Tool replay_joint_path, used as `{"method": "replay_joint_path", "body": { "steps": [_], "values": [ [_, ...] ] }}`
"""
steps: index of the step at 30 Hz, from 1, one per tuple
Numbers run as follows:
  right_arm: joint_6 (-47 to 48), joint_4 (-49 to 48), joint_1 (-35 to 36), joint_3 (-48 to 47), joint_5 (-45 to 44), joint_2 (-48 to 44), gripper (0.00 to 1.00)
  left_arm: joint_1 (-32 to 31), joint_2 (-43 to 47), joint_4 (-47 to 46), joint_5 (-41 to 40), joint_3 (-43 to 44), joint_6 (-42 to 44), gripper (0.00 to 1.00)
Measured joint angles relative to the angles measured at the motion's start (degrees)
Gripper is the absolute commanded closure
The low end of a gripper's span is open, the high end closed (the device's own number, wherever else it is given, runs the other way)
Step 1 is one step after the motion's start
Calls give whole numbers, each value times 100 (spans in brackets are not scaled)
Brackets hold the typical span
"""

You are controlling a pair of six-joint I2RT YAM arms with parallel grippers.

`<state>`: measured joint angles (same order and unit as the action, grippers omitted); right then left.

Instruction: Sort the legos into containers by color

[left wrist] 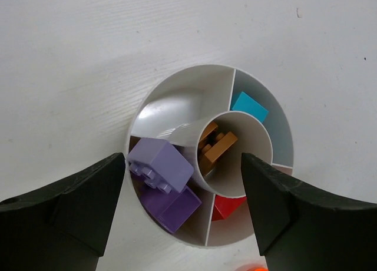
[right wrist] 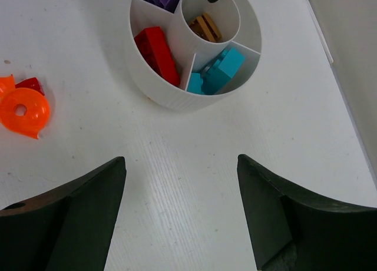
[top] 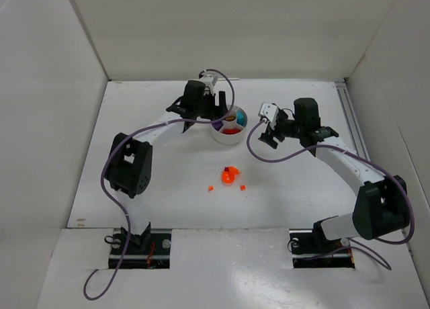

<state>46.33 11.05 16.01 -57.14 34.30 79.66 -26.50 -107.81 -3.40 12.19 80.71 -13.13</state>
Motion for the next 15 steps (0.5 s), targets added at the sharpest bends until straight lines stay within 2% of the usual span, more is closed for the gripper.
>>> {"method": "replay_joint_path", "body": {
  "steps": [11, 12, 15],
  "values": [
    [0, 0, 0, 0, 28, 0, 19, -2, 461, 116, -476, 101, 181, 22],
    [0, 0, 0, 0, 28, 0, 19, -2, 476, 122, -490, 107, 192, 19],
    [57, 9, 33, 0, 4, 0, 18, -2, 566, 208, -498, 96, 219, 0]
  ]
}}
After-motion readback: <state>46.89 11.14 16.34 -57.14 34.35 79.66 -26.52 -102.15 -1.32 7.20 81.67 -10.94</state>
